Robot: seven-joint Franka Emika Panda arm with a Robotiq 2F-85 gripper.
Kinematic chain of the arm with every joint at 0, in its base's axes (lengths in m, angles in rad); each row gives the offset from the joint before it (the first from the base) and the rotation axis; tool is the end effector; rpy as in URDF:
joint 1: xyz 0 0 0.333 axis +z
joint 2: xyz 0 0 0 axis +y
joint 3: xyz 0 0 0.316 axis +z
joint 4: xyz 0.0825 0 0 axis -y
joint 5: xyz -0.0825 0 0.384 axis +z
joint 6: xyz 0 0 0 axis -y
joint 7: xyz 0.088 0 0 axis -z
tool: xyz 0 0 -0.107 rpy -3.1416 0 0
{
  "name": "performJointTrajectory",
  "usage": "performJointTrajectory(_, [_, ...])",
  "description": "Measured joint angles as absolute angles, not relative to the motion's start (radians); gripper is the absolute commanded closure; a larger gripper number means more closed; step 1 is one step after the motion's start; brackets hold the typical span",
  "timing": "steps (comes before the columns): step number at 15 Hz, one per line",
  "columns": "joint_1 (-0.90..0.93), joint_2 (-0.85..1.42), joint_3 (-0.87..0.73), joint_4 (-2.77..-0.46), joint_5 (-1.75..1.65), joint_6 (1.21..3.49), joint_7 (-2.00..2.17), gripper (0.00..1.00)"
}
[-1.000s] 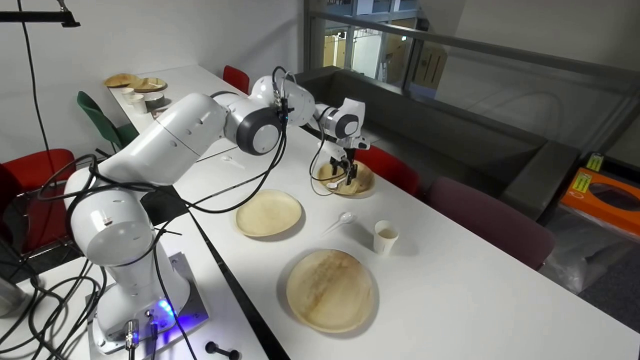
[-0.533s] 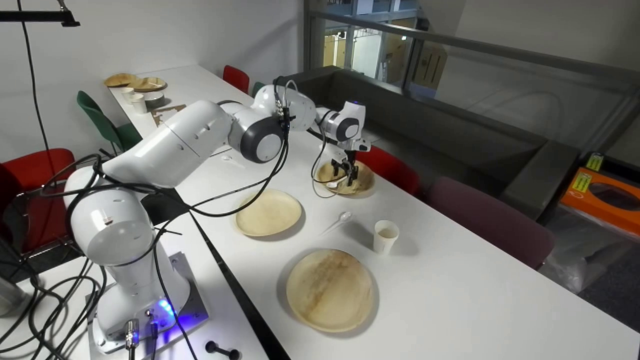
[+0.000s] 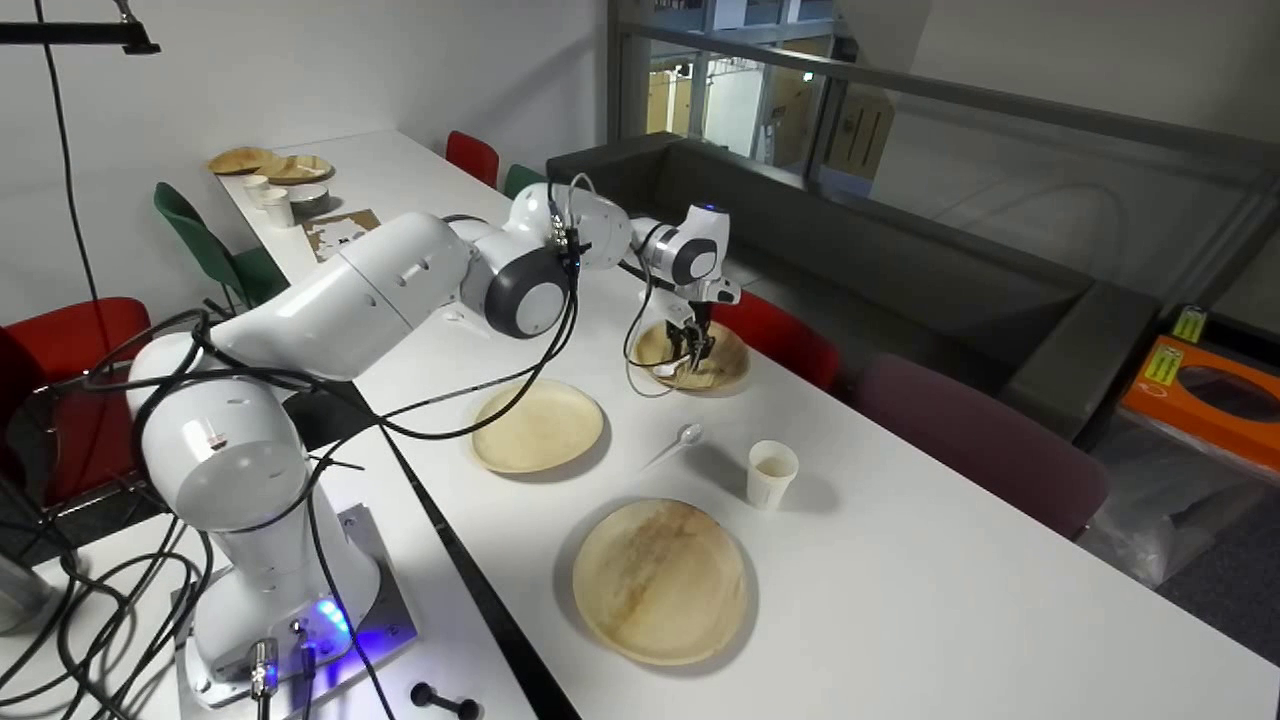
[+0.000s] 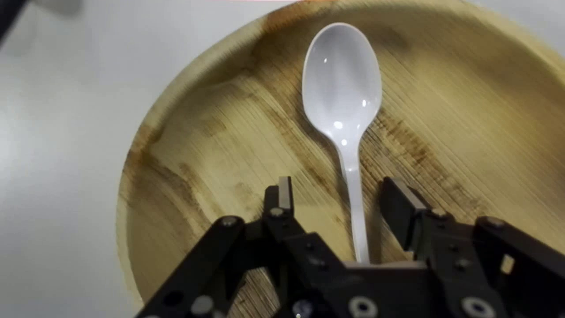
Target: Remove the spoon from the brown plate and put it on the table
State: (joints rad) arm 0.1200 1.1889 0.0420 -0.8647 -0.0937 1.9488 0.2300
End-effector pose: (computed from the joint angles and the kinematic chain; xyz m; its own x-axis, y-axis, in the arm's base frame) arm 0.7717 0.1061 0.1538 0.9942 -0.0560 -0.0915 -0.0500 -0.9965 0.0667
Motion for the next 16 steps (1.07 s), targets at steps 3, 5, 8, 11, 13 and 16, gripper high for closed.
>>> performJointTrajectory(3, [0.120, 1.198, 0.042, -0.842, -0.093, 1.925, 0.230, 0.52])
performJointTrajectory(5, [0.120, 1.200, 0.042, -0.834, -0.092, 1.918, 0.230, 0.54])
performJointTrajectory(8, [0.120, 1.203, 0.042, -0.826, -0.092, 1.915, 0.230, 0.71])
performJointTrajectory(11, [0.120, 1.205, 0.042, -0.824, -0.092, 1.915, 0.230, 0.79])
performJointTrajectory(13, [0.120, 1.208, 0.042, -0.820, -0.092, 1.915, 0.230, 0.80])
performJointTrajectory(16, [0.120, 1.214, 0.042, -0.813, -0.092, 1.915, 0.230, 0.84])
